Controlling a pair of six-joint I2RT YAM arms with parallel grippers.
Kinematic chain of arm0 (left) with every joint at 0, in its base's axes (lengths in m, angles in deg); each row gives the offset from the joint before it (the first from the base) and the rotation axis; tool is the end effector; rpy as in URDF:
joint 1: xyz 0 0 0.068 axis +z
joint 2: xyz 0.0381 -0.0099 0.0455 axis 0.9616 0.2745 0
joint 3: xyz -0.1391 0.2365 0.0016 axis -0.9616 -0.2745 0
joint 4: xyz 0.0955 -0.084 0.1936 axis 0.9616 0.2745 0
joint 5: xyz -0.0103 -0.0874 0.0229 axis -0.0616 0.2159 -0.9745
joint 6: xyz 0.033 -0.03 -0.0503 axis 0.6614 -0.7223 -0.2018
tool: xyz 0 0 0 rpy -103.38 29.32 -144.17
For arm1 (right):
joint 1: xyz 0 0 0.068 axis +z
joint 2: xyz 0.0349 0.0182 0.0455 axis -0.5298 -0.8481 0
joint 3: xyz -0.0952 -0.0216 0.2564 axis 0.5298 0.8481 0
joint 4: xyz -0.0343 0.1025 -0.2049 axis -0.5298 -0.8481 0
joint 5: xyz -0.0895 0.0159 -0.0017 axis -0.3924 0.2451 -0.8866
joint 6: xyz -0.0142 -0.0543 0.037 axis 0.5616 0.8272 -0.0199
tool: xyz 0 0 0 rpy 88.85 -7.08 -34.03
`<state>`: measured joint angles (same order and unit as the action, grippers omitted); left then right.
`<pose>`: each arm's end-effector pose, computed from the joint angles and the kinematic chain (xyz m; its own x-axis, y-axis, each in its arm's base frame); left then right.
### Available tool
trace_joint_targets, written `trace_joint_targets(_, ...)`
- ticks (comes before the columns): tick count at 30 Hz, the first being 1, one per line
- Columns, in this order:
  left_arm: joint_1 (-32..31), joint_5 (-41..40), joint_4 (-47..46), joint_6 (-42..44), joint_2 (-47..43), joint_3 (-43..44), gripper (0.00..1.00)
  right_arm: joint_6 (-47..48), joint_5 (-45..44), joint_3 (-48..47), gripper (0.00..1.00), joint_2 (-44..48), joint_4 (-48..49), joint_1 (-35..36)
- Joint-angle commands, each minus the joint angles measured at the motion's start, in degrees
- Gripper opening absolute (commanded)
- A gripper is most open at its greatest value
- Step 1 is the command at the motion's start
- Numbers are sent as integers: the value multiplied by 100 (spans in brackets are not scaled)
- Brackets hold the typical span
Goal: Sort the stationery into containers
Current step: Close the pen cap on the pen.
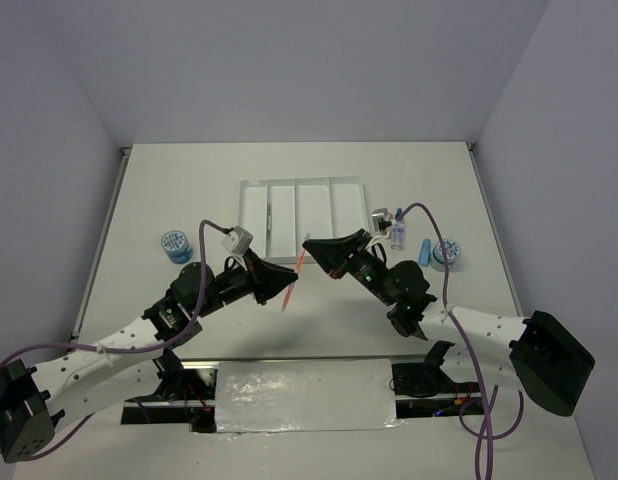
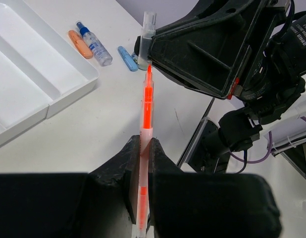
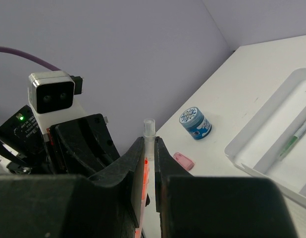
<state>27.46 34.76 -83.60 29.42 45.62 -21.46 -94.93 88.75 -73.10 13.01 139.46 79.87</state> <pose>0.1191 -0.1380 0.2892 -0.4535 -0.3727 -0.8096 0.6882 0.4308 -0.5838 0.1433 0.1601 0.2901 -0.3208 0.5943 -0.7375 -0.7143 0.3595 0.6005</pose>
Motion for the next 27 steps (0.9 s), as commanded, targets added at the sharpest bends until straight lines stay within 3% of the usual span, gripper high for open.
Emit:
trace_joint_targets(1,29,-97,-335,39,-63,108,0,44,10,50,0,52,279,55)
trace_joint_targets(27,38,-502,-836,328,-230,178,0,-791,810,-3,0,-546,841,46)
